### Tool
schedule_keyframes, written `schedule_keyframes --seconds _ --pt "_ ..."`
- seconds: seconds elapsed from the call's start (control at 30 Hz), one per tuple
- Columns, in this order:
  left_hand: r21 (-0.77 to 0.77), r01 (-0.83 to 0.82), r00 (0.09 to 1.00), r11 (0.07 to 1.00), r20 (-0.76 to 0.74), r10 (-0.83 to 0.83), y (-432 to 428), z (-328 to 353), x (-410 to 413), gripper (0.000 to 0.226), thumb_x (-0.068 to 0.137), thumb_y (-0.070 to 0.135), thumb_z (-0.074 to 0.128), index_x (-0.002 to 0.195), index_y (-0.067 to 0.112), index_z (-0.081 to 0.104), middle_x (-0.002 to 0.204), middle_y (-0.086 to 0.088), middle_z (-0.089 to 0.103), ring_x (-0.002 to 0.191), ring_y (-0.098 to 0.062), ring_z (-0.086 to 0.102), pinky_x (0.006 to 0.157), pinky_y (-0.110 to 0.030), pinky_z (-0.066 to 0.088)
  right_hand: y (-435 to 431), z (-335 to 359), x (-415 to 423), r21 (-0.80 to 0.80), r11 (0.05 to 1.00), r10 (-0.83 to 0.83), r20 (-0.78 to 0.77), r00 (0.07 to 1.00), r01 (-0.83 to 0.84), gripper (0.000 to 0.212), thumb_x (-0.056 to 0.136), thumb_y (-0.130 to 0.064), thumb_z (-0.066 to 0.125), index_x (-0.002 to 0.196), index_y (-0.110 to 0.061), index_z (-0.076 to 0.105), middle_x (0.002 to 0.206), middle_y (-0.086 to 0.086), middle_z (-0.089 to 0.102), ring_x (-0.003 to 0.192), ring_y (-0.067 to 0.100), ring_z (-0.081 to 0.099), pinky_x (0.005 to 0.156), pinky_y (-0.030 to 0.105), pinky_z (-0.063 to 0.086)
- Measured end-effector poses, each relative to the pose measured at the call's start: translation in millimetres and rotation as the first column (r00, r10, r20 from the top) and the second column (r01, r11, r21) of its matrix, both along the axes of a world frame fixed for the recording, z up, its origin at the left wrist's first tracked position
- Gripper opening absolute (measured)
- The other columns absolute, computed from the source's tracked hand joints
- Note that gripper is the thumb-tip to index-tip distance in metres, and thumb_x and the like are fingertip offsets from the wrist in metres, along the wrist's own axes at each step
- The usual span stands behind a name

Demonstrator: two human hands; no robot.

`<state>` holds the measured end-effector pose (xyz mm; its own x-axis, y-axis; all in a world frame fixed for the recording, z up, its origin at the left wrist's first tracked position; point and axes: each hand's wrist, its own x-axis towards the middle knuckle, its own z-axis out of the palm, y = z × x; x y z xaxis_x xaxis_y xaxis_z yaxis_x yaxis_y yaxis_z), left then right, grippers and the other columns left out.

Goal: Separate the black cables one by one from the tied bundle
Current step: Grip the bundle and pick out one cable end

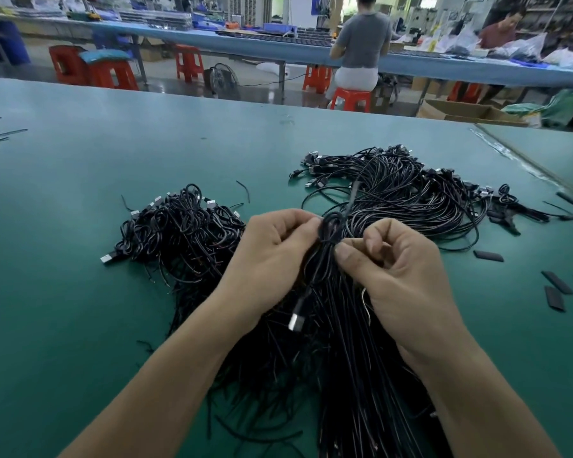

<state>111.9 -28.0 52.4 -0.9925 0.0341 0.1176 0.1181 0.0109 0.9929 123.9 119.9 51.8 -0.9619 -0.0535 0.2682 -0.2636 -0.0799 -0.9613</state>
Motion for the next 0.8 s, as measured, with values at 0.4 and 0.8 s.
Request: schedule_keyframes --seconds 0.4,0.8 --pt "0.176 0.089 0.984 0.980 -0.170 -0.058 7 -7 0 0.026 0.090 0.036 0.064 0.067 0.026 0.073 0.067 0.010 0.066 0.060 0.000 0.053 0.058 -0.009 0.039 6 -7 -4 0.076 0.995 -0.061 0.017 0.998 0.059 0.044 0.089 0.008 0.065 0.068 -0.022 0.038 0.065 0.000 0.053 0.063 0.016 0.038 0.052 0.020 0.035" --pt "-0.127 0.220 0.953 0.967 -0.184 -0.241 0 -10 0 0.035 0.071 -0.010 0.072 0.083 0.022 0.061 0.073 0.000 0.076 0.059 -0.018 0.053 0.057 -0.015 0.037 16 3 -5 -0.084 0.992 -0.079 0.114 0.990 0.089 0.045 0.086 0.007 0.066 0.066 -0.020 0.036 0.062 -0.003 0.059 0.054 0.008 0.044 0.057 0.022 0.040"
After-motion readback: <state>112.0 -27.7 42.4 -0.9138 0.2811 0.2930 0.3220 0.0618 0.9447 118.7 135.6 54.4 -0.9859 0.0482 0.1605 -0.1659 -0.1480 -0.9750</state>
